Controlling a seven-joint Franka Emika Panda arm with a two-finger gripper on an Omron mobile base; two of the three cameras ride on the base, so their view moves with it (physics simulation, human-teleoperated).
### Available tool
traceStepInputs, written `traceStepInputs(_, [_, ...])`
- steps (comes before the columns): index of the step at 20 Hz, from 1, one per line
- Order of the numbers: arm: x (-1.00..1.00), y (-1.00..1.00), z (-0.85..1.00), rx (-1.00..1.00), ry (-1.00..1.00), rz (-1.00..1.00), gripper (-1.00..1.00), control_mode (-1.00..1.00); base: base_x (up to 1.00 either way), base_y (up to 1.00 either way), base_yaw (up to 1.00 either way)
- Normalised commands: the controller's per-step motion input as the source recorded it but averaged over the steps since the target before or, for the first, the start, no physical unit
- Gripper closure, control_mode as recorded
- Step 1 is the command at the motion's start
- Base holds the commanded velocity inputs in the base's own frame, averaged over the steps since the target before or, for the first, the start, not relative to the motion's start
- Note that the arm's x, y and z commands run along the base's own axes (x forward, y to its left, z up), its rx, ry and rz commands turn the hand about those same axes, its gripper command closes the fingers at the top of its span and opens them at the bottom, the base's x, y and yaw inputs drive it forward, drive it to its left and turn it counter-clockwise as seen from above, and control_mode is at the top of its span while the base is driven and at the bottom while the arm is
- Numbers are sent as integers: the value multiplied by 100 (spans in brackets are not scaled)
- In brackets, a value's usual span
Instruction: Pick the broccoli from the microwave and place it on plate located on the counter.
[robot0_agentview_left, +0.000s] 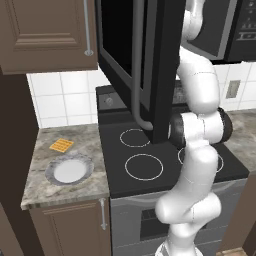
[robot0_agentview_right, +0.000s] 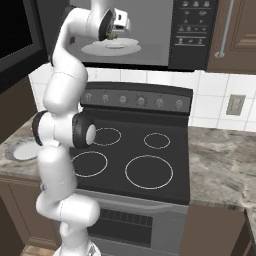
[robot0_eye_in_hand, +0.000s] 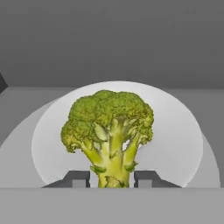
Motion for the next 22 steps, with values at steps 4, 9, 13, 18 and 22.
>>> traceStepInputs(4, [-85,-2,-17,1,-27,0,100,-100,0,0,0])
traceStepInputs(9, [-100,0,0,0,-8,0,100,-100,0,0,0])
traceStepInputs(13, [-100,0,-17,0,4,0,100,-100,0,0,0])
traceStepInputs(18, [-100,0,-33,0,17,2,100,-100,0,0,0])
traceStepInputs(22, [-99,7,-50,0,26,8,100,-100,0,0,0])
